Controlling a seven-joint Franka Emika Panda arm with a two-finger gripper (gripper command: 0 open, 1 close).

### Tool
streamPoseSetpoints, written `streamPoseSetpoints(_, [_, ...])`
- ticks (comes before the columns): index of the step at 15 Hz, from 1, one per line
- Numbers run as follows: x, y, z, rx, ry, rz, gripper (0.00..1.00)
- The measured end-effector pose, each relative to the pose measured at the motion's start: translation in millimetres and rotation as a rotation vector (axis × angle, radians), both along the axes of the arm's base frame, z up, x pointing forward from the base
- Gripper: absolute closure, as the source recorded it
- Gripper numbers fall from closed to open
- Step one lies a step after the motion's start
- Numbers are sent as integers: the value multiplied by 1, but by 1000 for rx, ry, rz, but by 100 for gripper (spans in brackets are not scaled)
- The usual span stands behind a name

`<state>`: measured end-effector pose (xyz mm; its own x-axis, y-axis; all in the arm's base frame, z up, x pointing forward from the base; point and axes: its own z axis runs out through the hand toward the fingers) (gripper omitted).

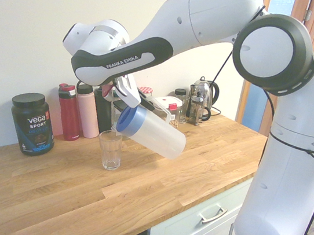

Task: Pour me some water

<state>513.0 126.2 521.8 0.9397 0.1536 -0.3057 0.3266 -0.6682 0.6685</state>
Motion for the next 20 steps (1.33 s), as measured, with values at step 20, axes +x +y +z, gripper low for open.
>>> streamPoseSetpoints(20, [-3,-114,80,297,-290,-195,100])
